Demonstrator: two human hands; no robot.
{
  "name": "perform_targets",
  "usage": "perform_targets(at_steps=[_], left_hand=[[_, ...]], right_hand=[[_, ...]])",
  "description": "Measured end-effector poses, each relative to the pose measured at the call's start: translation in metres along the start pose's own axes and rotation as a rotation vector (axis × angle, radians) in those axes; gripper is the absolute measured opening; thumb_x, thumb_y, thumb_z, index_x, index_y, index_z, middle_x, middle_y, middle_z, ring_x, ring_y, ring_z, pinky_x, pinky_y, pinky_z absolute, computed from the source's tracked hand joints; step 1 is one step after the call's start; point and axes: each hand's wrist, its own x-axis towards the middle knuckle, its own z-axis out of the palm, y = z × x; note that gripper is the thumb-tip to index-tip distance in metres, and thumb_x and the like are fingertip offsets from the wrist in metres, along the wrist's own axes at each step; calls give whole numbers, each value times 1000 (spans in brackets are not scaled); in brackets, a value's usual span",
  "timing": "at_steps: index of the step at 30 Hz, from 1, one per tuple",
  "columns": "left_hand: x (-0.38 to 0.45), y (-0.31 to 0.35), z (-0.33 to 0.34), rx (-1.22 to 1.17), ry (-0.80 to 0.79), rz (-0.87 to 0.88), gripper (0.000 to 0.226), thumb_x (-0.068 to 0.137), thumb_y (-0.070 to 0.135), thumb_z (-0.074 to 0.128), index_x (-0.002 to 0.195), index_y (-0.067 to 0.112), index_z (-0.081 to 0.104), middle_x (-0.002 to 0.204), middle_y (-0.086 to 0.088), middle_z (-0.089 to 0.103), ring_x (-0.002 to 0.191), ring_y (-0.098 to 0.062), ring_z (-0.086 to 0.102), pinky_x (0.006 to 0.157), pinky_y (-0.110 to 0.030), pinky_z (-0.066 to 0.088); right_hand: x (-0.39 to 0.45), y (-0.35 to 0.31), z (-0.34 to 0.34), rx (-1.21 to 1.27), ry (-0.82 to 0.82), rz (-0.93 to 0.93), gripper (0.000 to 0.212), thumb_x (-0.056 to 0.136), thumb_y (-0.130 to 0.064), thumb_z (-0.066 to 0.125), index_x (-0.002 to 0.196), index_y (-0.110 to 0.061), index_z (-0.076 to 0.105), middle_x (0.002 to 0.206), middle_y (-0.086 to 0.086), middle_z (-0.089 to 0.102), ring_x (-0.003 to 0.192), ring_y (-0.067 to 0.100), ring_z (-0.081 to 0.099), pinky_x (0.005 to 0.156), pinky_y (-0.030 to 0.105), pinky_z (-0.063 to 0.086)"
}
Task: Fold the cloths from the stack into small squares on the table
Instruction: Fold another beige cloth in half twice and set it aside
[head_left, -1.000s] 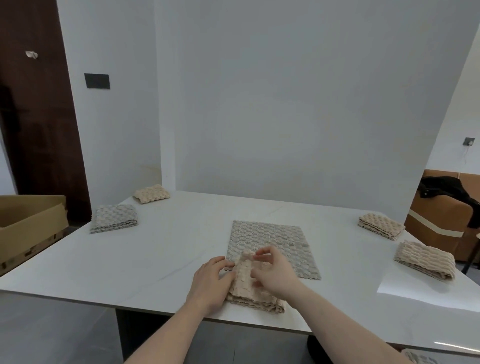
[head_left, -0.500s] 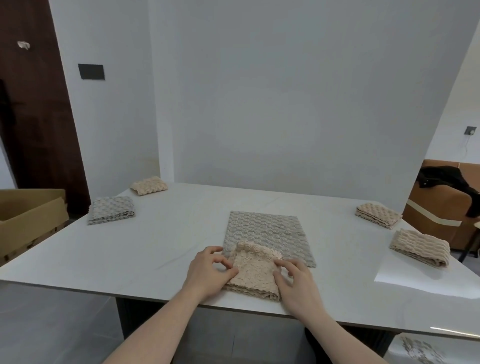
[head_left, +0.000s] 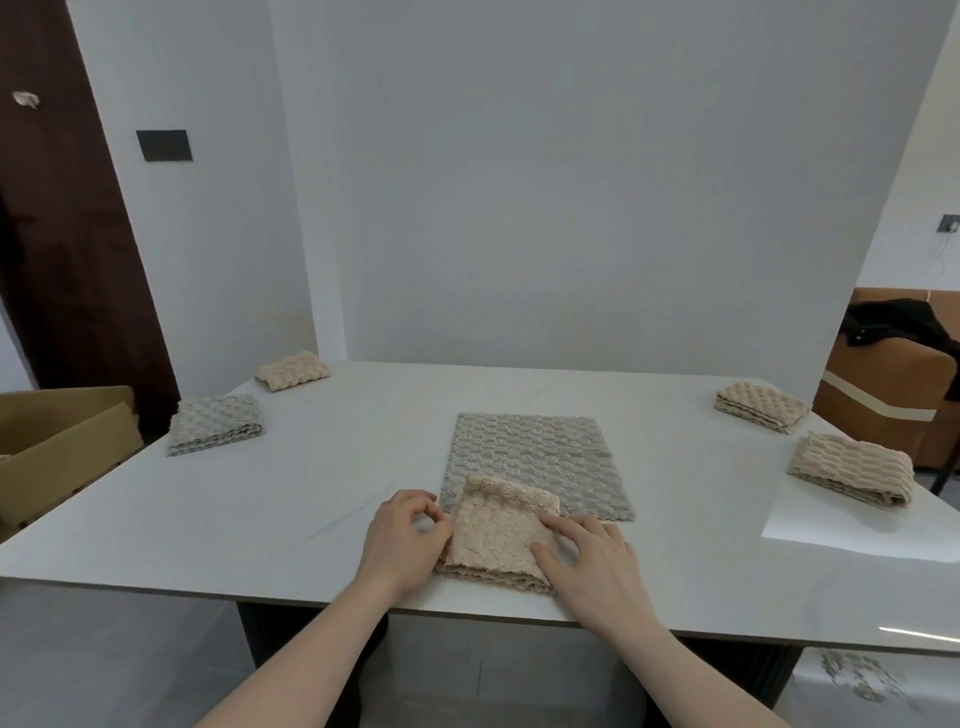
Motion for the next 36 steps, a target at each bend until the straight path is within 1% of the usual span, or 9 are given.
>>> perform_targets(at_steps=[4, 9, 13, 18, 23, 26, 29, 32, 36], left_hand=[[-3, 4, 1, 133, -47, 36, 26, 82, 60, 64, 95, 39, 66, 114, 27, 57, 114, -4, 49, 102, -32, 41], [-3, 2, 4, 287, -89, 68, 48, 83, 76, 51, 116, 42, 61, 126, 26, 50, 125, -6, 40, 107, -32, 33], [-1, -6, 5, 325, -98, 101, 51, 78, 82, 45, 108, 43, 61, 132, 29, 47, 128, -1, 37, 111, -31, 28], [1, -13, 8, 267, -86, 132, 32, 79, 70, 58, 91, 41, 62, 130, 33, 47, 126, 3, 37, 105, -30, 26], [2, 0, 0, 203, -117, 46, 25, 78, 62, 65, 87, 39, 62, 108, 25, 55, 107, -3, 48, 91, -29, 34], [7, 19, -9, 187, -231, -101, 27, 78, 64, 60, 87, 39, 60, 95, 24, 55, 94, -7, 50, 82, -30, 34], [6, 65, -27, 92, -331, -308, 18, 81, 55, 61, 82, 38, 55, 87, 19, 61, 89, -13, 56, 78, -31, 41], [-9, 120, -51, -69, -379, -440, 11, 92, 35, 65, 90, 28, 57, 87, 9, 68, 87, -12, 62, 80, -28, 49], [-24, 183, -84, -249, -374, -565, 11, 92, 21, 70, 95, 18, 59, 86, -1, 70, 64, -6, 57, 64, -21, 47]], right_hand=[[0, 0, 0, 13, 8, 6, 54, 89, -68, 49, 140, -50, 50, 129, -22, 57, 123, 15, 49, 104, 35, 39], [4, 1, -4, 189, -6, 56, 74, 85, -69, 58, 149, -45, 32, 114, -30, 60, 116, 10, 51, 105, 38, 40], [2, 8, -2, 321, 0, 103, 81, 79, -67, 68, 148, -48, 29, 100, -29, 67, 110, 1, 56, 101, 36, 44], [6, 9, -3, 415, -55, 198, 78, 78, -51, 79, 144, -47, 37, 98, -29, 71, 111, -3, 59, 101, 32, 43], [20, -13, -15, 345, -143, 364, 56, 78, -56, 75, 127, -50, 50, 88, -29, 70, 103, -5, 52, 97, 30, 42], [35, -29, -30, 312, -303, 506, 39, 75, -56, 74, 110, -44, 63, 82, -21, 71, 96, 5, 59, 90, 33, 49], [47, -54, -66, 521, -460, 714, 18, 80, -28, 78, 97, -23, 76, 86, -3, 77, 85, 18, 72, 81, 34, 59], [42, -80, -119, 557, -420, 708, 10, 82, -20, 74, 92, -22, 75, 87, -3, 75, 81, 15, 72, 76, 30, 56], [30, -104, -187, 659, -401, 758, 12, 86, -16, 71, 96, -20, 75, 94, -6, 77, 93, 11, 72, 83, 31, 57]])
